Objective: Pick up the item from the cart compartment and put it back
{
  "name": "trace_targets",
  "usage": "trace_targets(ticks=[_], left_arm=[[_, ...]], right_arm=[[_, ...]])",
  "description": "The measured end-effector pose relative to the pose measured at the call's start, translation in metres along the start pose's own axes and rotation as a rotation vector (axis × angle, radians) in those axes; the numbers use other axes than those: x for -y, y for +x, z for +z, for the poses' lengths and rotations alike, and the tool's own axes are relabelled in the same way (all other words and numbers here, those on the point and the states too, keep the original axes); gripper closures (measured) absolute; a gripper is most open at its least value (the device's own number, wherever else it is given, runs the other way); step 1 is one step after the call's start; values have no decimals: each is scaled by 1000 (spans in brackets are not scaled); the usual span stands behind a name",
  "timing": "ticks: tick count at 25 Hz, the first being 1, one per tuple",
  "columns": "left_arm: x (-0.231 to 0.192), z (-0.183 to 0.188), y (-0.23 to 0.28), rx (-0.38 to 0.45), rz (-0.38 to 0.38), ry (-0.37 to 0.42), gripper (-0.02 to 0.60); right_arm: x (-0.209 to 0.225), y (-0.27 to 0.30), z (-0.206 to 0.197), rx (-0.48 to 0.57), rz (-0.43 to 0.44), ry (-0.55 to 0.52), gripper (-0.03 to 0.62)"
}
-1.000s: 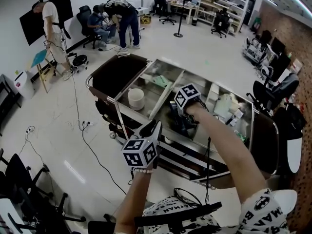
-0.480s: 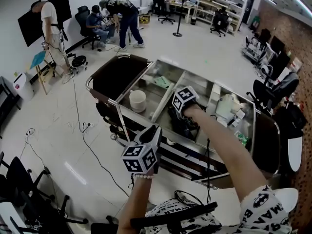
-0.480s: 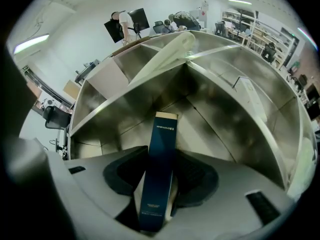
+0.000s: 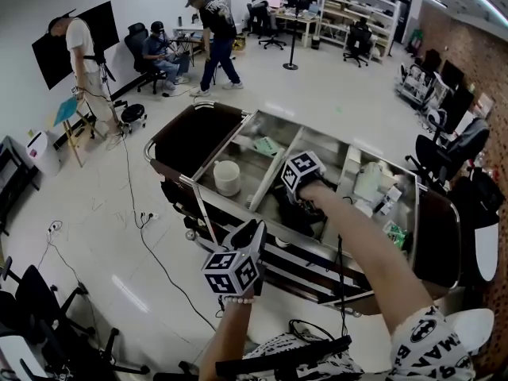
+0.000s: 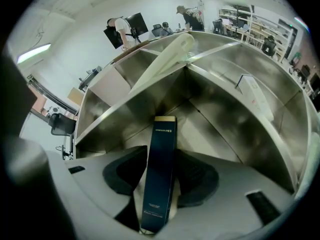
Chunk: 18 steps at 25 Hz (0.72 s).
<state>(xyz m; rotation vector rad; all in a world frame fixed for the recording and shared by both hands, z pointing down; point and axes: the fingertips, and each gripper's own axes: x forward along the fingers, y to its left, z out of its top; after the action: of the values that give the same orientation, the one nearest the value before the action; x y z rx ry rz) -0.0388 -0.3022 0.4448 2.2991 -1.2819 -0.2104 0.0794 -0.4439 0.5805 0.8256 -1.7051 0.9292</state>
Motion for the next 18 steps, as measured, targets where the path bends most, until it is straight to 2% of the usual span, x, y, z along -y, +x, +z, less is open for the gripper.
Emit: trace_targets(ticks=[1,2,6,12,15,16,17,18], left_arm=[[0,0,0,1,0,1,491],[-1,1,1,3,1,2,491],[-2,1,2,6,7,7,491],[-4,6,0,14,26,23,491],[-3,7,-3,22,36,39,491],[-3,6,-5,25,40,44,491],[-2,5,-7,30,42,50,491],[-1,5,-8,35,45,56,491]], right_arm=[[1,-1,1,8,6,7,402],[2,-3,3,20,7,13,345],[1,-23,13,126,44,27,344],[-41,-85,18,432,206,-26,349],[-59,-121,7,601,243,-45,458],[-64,-132,1,652,244,-52,536],[-69,-142,-6,699,248,-61,586],[-74,-151,-13,743,258,-70,590]])
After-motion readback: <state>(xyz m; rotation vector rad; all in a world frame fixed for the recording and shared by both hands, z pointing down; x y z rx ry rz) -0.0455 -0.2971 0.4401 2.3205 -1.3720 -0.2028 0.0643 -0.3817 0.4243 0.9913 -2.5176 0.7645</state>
